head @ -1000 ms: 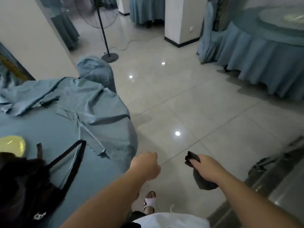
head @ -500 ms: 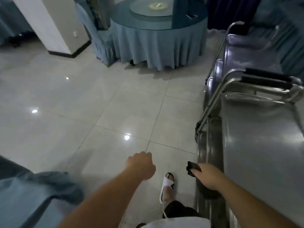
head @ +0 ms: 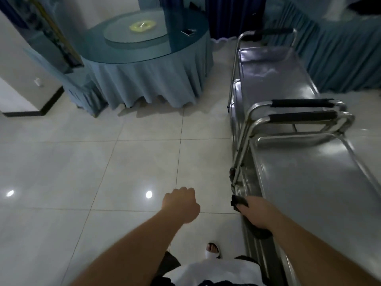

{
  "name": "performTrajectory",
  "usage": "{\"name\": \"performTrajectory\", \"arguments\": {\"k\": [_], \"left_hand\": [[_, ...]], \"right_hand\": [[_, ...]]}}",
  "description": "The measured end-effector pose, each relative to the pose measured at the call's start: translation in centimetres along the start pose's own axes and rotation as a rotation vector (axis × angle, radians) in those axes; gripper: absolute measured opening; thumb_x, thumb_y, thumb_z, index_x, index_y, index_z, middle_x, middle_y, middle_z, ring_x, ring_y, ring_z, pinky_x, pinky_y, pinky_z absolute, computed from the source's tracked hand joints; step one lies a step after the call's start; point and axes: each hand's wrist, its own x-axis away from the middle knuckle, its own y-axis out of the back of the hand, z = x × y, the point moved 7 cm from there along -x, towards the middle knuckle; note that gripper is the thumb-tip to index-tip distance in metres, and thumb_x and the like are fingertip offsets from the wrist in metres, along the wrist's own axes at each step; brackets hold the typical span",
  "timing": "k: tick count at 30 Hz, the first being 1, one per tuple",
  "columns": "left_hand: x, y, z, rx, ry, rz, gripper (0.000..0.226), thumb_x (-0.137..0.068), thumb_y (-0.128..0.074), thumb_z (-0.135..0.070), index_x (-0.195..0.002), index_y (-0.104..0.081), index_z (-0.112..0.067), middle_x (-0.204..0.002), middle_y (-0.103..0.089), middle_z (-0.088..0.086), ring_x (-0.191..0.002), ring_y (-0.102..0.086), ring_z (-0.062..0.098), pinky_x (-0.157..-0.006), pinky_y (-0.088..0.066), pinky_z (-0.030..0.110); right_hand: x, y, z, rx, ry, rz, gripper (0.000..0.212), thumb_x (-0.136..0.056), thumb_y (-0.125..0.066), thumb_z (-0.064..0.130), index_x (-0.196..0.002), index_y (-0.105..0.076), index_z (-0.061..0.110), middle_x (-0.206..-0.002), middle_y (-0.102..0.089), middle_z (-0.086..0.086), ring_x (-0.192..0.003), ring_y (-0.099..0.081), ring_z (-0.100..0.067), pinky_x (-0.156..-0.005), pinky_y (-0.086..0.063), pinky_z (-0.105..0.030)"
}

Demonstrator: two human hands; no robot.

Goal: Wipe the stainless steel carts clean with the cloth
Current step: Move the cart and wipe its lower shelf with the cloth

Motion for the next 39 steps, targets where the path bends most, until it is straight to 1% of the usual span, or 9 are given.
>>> {"name": "performTrajectory", "arguments": {"k": [4, 8, 13, 17, 22, 24, 28, 31, 39], "left_hand": [[-4.6, 2.8, -3.0, -0.083, -0.08, 0.046, 0.047, -0.102, -0.045, -0.037, -0.146, -0.051, -0.022, -0.139, -0.056, 0.002, -0.126, -0.057, 0.027, -0.102, -0.044, 0.041], [-9.4, 5.2, -6.7, -0.155, -0.215, 0.075, 0.047, -0.103, -0.044, -0.036, -0.148, -0.051, -0.023, -0.142, -0.055, 0.002, -0.128, -0.055, 0.026, -0.104, -0.042, 0.041], [-15.7, 7.0, -10.4, -0.276, -0.388, 0.139, 0.047, -0.103, -0.045, -0.035, -0.148, -0.051, -0.022, -0.141, -0.055, 0.003, -0.126, -0.055, 0.026, -0.095, -0.041, 0.039], [-20.7, 8.7, -12.8, -0.392, -0.549, 0.18, 0.048, -0.103, -0.044, -0.034, -0.149, -0.05, -0.022, -0.143, -0.054, 0.003, -0.128, -0.054, 0.026, -0.098, -0.041, 0.039], [-25.9, 10.8, -14.4, -0.535, -0.746, 0.226, 0.047, -0.104, -0.045, -0.034, -0.149, -0.051, -0.02, -0.146, -0.055, 0.005, -0.129, -0.055, 0.027, -0.098, -0.042, 0.038], [-27.4, 11.0, -14.8, -0.59, -0.797, 0.242, 0.048, -0.105, -0.045, -0.035, -0.149, -0.05, -0.02, -0.147, -0.055, 0.006, -0.13, -0.055, 0.029, -0.103, -0.044, 0.041], [-28.7, 9.6, -14.4, -0.734, -0.882, 0.263, 0.048, -0.103, -0.044, -0.035, -0.148, -0.051, -0.022, -0.146, -0.055, 0.004, -0.128, -0.055, 0.028, -0.104, -0.045, 0.041], [-28.3, 7.5, -12.9, -0.823, -0.927, 0.308, 0.047, -0.104, -0.043, -0.037, -0.148, -0.051, -0.022, -0.144, -0.055, 0.004, -0.126, -0.055, 0.027, -0.105, -0.047, 0.042], [-27.6, 5.1, -9.1, -0.899, -0.913, 0.316, 0.048, -0.105, -0.045, -0.045, -0.147, -0.052, -0.022, -0.145, -0.055, 0.005, -0.129, -0.056, 0.029, -0.105, -0.048, 0.042]], "right_hand": [[-1.9, 2.2, -2.1, -0.147, -0.101, -0.073, 0.034, -0.107, -0.048, 0.048, -0.099, -0.066, 0.021, -0.09, -0.069, 0.0, -0.08, -0.066, -0.015, -0.075, -0.052, -0.03], [-3.2, 2.7, -4.4, -0.265, -0.203, -0.092, 0.037, -0.108, -0.048, 0.046, -0.094, -0.065, 0.016, -0.087, -0.07, -0.003, -0.079, -0.068, -0.019, -0.072, -0.051, -0.031], [-4.6, 3.5, -6.2, -0.416, -0.361, -0.187, 0.036, -0.109, -0.046, 0.044, -0.107, -0.068, 0.015, -0.1, -0.072, -0.005, -0.09, -0.068, -0.02, -0.089, -0.056, -0.034], [-6.0, 4.4, -6.1, -0.507, -0.496, -0.277, 0.033, -0.11, -0.047, 0.039, -0.09, -0.063, 0.019, -0.082, -0.068, -0.001, -0.071, -0.062, -0.015, -0.065, -0.046, -0.027], [-7.2, 3.4, -3.6, -0.582, -0.717, -0.349, 0.036, -0.109, -0.046, 0.042, -0.104, -0.068, 0.014, -0.087, -0.069, -0.002, -0.075, -0.063, -0.018, -0.067, -0.048, -0.03], [-7.6, 2.3, -1.9, -0.643, -0.751, -0.359, 0.035, -0.108, -0.047, 0.044, -0.104, -0.069, 0.017, -0.084, -0.066, 0.003, -0.073, -0.061, -0.013, -0.062, -0.045, -0.026], [-7.3, -0.9, 0.8, -0.818, -0.821, -0.402, 0.032, -0.105, -0.051, 0.044, -0.106, -0.073, 0.02, -0.095, -0.074, -0.001, -0.086, -0.069, -0.018, -0.084, -0.056, -0.036], [-6.4, -3.7, 2.3, -0.883, -0.875, -0.404, 0.031, -0.105, -0.051, 0.045, -0.103, -0.07, 0.02, -0.09, -0.072, -0.001, -0.082, -0.067, -0.018, -0.078, -0.053, -0.035], [-6.2, -9.6, 3.1, -0.938, -0.919, -0.404, 0.032, -0.108, -0.048, 0.042, -0.111, -0.068, 0.017, -0.098, -0.07, -0.005, -0.089, -0.065, -0.023, -0.084, -0.053, -0.038]]}}
